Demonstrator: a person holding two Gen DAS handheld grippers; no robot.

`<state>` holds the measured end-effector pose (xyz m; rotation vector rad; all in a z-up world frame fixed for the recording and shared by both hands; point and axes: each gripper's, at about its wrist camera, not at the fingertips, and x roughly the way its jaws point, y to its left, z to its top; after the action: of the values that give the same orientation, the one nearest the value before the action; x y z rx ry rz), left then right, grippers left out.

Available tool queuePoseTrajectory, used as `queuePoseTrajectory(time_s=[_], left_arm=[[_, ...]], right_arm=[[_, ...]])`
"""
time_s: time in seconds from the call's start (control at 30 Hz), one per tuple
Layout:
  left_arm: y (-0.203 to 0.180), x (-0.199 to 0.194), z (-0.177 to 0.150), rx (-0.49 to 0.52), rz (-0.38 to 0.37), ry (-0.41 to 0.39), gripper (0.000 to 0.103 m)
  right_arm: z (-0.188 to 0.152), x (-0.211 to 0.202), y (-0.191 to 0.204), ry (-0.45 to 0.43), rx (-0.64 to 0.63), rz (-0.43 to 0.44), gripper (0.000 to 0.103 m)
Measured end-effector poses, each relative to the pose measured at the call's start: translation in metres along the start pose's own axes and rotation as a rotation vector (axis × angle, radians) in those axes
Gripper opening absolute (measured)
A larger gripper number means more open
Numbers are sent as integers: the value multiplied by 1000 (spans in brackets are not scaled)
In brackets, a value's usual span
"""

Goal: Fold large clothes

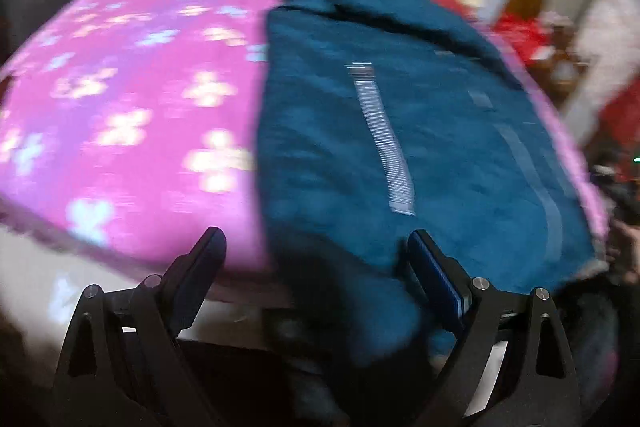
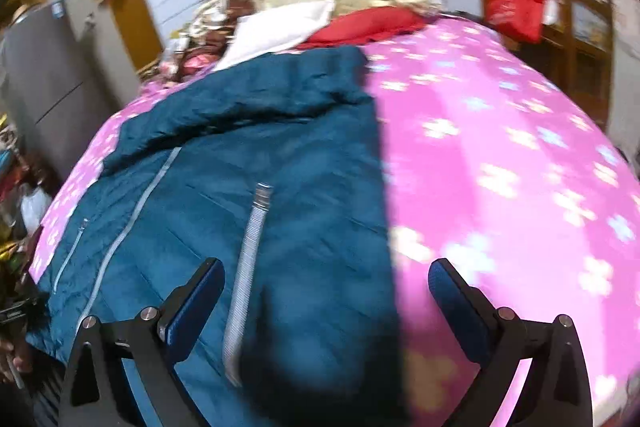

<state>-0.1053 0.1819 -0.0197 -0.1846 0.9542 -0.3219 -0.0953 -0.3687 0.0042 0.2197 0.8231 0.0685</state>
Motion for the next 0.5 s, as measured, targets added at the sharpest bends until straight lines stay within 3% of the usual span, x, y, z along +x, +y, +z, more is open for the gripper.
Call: queuePoseTrajectory(time_s=[0.07,0.1,0.17,0.3,0.4,0.5], left_arm=[[-1,0,0,9,-35,-9,91],[-1,0,2,-8,-97,-8,84],[-1,3,5,-30,-173,4,81],[-11,8,8,7,-150,12,81],[-21,6,4,56,-127,20,81],[-25,5,0,82,-105,26,81]], right_arm=[[-15,-3,-12,49,25,43,102],[-24,-3,-17,71,39,66,102],[-39,-5,-22,73,38,105,102],[-51,-11,-20,47,29,197,103],[-53,-12,-23,66,69,320,103],[-55,-12,-20,88,65,369,103]])
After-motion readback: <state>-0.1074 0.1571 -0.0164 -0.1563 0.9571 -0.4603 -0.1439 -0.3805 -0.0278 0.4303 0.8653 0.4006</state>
